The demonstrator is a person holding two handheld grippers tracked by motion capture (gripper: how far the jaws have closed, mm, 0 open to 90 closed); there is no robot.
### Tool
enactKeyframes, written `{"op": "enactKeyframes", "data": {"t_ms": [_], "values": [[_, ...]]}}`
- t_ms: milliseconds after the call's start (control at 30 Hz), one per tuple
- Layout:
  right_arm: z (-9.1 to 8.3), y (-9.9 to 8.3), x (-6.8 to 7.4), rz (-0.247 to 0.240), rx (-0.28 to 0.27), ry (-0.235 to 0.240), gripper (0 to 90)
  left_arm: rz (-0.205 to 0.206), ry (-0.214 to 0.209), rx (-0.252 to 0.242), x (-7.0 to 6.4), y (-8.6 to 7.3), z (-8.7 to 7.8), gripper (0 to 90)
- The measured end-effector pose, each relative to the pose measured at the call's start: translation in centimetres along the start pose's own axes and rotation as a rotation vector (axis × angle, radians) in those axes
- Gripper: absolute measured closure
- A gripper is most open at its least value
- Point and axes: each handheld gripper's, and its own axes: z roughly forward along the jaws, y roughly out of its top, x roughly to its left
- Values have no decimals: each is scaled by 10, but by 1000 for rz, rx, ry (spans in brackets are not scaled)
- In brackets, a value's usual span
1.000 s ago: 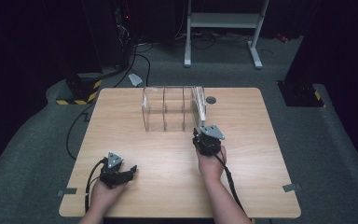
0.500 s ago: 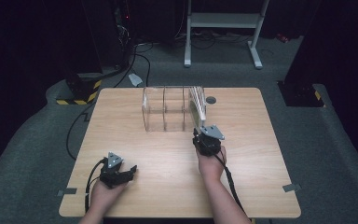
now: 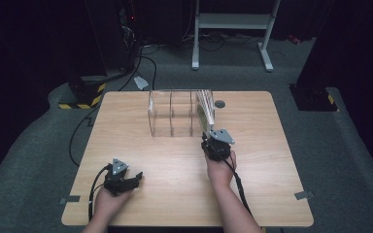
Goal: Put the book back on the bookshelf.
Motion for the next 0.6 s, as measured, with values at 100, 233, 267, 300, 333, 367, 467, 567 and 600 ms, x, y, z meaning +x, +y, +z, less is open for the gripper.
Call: {"op": "enactKeyframes", "data": {"t_ms": [100, 233, 267, 300, 333, 367, 467, 567, 600], "values": [[1, 0, 0, 2, -1, 1, 628, 0, 0, 0, 0, 0, 0, 296], [1, 1, 0, 7, 2, 2, 625, 0, 0, 0, 0, 0, 0, 296], [1, 1, 0, 6, 3, 2, 623, 0, 0, 0, 0, 0, 0, 296], [1, 0, 0, 3, 0, 3, 622, 0, 0, 0, 0, 0, 0, 296], [-1, 0, 1, 1, -1, 8, 621, 0, 0, 0, 0, 0, 0, 296], [-1, 0, 2, 1, -2, 11, 620, -1, 0, 0, 0, 0, 0, 296], [-4, 0, 3, -4, -7, 16, 617, 0, 0, 0, 0, 0, 0, 296], [-8, 0, 3, -1, -11, 23, 610, 0, 0, 0, 0, 0, 0, 296], [-9, 1, 2, -7, -13, 27, 607, 0, 0, 0, 0, 0, 0, 296]]}}
